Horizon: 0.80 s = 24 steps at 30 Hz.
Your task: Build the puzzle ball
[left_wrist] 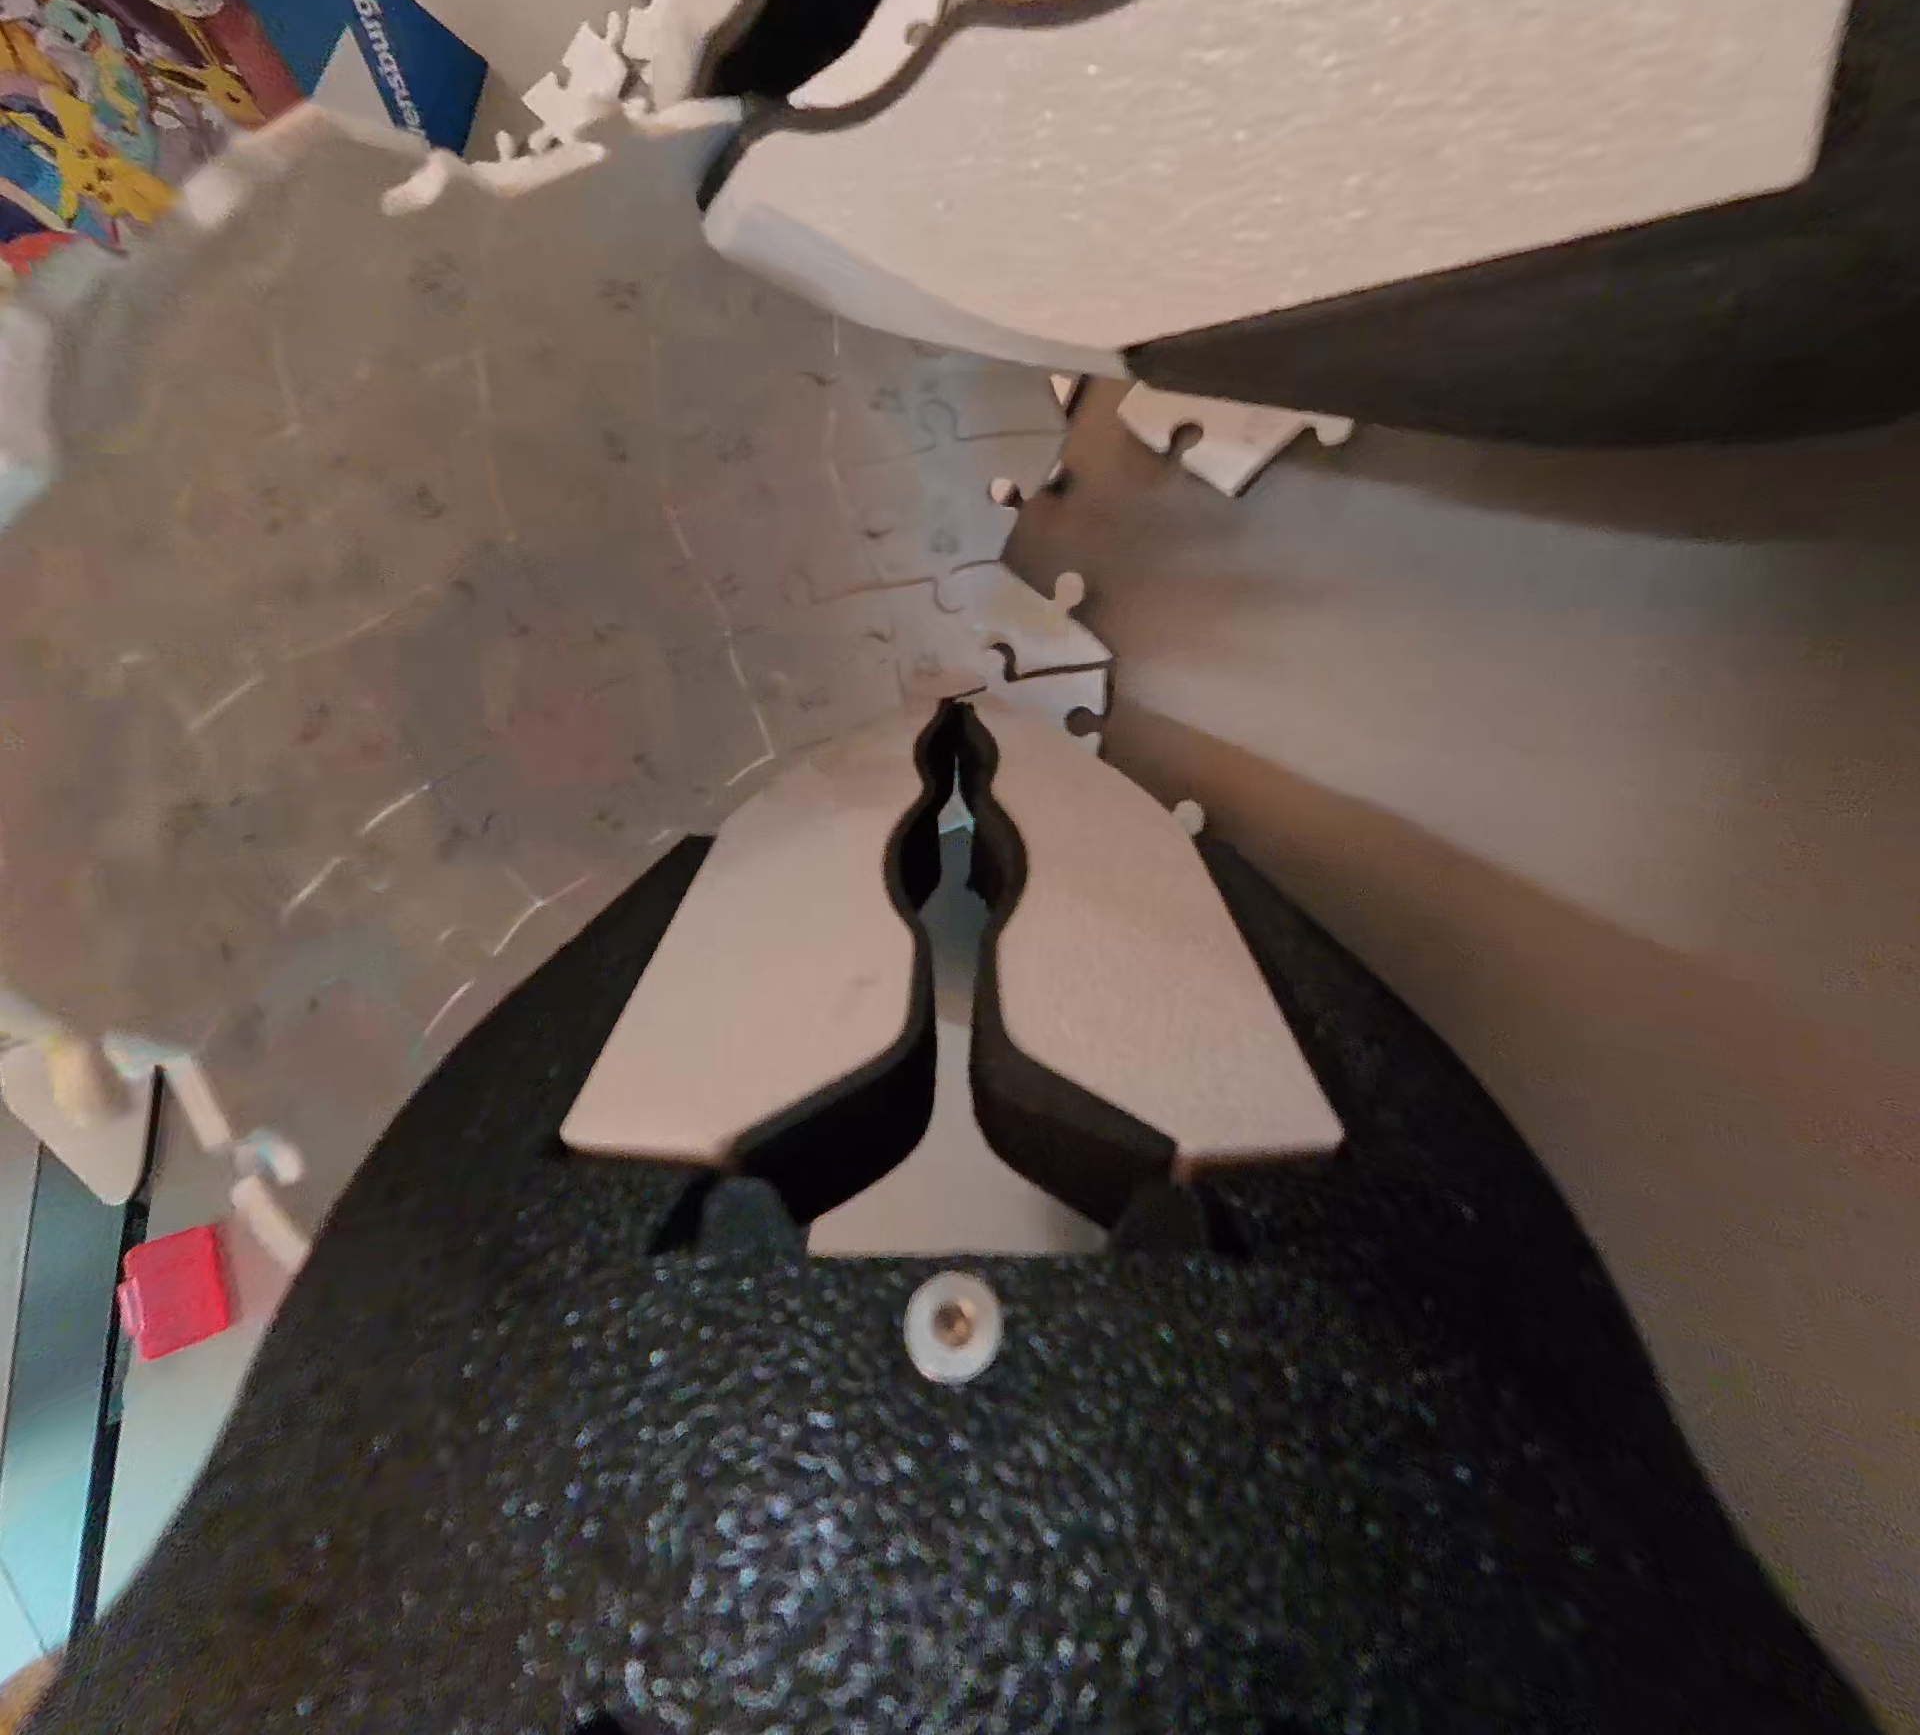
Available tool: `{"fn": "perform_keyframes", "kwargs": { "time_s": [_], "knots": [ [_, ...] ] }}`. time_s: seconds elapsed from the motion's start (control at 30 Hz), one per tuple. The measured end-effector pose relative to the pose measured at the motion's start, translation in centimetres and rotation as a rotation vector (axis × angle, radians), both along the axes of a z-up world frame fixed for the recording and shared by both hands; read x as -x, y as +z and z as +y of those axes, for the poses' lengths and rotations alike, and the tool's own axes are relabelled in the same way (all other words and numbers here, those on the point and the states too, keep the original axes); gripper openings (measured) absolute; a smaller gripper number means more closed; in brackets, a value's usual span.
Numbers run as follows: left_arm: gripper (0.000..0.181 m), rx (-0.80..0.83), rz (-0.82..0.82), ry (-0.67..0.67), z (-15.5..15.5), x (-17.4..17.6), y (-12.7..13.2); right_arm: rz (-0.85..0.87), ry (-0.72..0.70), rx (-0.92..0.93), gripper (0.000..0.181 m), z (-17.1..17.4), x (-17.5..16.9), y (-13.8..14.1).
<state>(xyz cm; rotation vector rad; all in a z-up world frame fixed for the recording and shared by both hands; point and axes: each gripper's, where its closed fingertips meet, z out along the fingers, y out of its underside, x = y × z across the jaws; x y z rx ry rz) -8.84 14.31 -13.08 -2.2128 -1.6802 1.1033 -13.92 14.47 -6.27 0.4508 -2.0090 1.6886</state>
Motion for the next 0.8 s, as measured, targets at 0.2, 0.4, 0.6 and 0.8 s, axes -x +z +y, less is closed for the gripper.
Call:
{"fn": "perform_keyframes", "kwargs": {
  "time_s": [0.2,0.4,0.6,0.8],
  "knots": [
    [0.000,0.005,-0.019,0.011,0.03,-0.08,-0.66,0.000,0.000,0.000,0.004,-0.01,-0.01,0.00],
    [0.000,-0.026,-0.033,0.057,0.10,-0.12,-0.74,0.002,0.001,-0.001,0.004,-0.03,-0.03,0.00],
    [0.000,-0.049,-0.030,0.078,0.14,-0.02,-0.79,0.002,0.000,0.000,0.004,-0.04,-0.01,0.01],
    [0.000,-0.090,0.049,0.112,0.02,0.08,-0.37,0.000,-0.002,0.004,0.004,-0.04,0.04,0.08]
  ]
}}
